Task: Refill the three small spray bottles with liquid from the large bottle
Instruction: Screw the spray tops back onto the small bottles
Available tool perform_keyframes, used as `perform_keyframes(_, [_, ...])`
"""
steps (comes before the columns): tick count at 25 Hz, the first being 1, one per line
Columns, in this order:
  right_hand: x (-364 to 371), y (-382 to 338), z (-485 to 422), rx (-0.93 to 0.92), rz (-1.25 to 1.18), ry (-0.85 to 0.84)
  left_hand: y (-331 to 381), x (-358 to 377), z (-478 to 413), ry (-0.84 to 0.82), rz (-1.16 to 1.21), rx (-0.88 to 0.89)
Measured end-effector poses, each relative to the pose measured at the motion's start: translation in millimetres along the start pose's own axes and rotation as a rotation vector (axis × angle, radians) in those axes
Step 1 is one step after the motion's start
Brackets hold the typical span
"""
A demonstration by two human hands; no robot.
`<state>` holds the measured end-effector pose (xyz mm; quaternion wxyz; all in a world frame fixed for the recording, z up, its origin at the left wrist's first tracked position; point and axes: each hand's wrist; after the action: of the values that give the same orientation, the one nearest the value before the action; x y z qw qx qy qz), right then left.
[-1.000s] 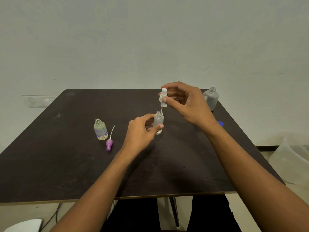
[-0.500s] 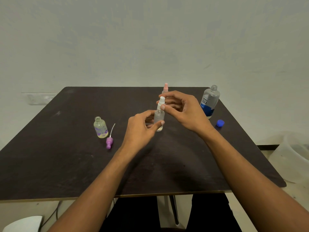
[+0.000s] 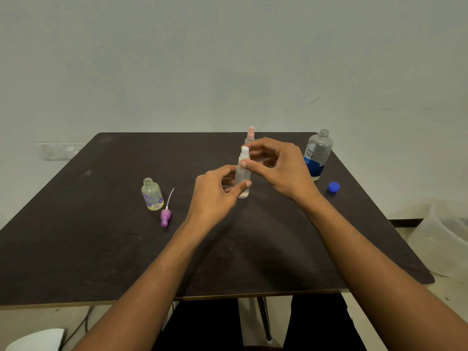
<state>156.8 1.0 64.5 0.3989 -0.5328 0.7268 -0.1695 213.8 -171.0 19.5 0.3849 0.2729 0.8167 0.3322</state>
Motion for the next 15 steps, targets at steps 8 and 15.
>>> perform_keyframes(8, [-2,3,-6,0.061,-0.012,-0.121,4,-1,1,-0.006,-0.013,0.011])
perform_keyframes(15, [-1,4,-9,0.058,0.020,-0.116,7,-3,2,0.005,0.012,0.011])
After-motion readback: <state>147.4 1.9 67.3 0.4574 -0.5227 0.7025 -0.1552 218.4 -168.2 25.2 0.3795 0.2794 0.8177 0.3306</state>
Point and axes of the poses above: each hand's wrist, its own z-axis away from the middle knuckle, its own x-axis out of the palm, y = z × x, and after that the axes turned 14 degrees about y, right-handed
